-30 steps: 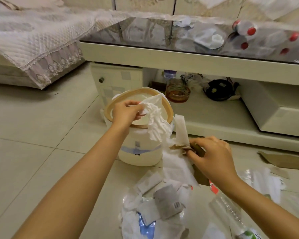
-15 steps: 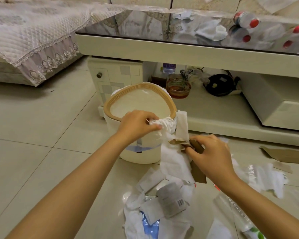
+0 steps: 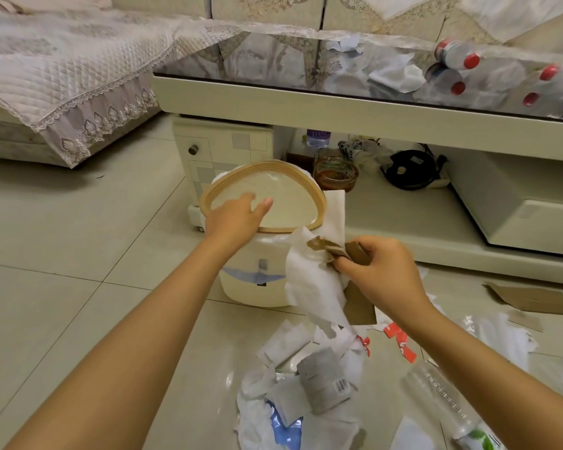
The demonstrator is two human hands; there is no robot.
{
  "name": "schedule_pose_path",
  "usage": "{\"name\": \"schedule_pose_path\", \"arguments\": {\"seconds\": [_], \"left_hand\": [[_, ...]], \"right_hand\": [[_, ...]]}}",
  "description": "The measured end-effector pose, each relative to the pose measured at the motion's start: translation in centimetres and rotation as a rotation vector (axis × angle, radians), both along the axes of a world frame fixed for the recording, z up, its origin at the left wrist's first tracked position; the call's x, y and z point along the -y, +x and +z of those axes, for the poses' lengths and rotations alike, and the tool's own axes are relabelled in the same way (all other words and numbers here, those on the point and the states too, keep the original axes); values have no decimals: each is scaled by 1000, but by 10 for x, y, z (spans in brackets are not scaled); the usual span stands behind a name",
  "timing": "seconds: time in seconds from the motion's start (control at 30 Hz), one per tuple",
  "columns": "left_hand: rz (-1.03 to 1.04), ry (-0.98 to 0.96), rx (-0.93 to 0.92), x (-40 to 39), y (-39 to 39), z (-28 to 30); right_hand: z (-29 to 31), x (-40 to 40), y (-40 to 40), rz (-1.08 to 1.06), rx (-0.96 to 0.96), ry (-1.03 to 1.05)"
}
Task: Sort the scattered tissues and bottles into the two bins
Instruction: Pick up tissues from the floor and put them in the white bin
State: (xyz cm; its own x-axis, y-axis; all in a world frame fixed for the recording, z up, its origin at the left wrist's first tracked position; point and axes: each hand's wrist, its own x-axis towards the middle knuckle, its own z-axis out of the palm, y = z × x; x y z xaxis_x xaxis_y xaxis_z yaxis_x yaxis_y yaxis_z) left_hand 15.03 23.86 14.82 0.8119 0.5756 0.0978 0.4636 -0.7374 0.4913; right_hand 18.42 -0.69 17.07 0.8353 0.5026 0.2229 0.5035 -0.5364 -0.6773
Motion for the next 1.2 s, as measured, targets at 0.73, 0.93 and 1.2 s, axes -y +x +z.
{"name": "schedule_pose_path", "arguments": {"seconds": [0.73, 0.93, 1.2], "left_hand": [[-56, 112, 99, 4, -72, -19], [-126, -22, 112, 7, -82, -21], [-378, 365, 525, 50, -103, -58]], "right_hand": [[27, -94, 29, -177, -451, 301], [10, -91, 23, -131, -446, 237], [-19, -37, -30, 62, -135, 199]]}}
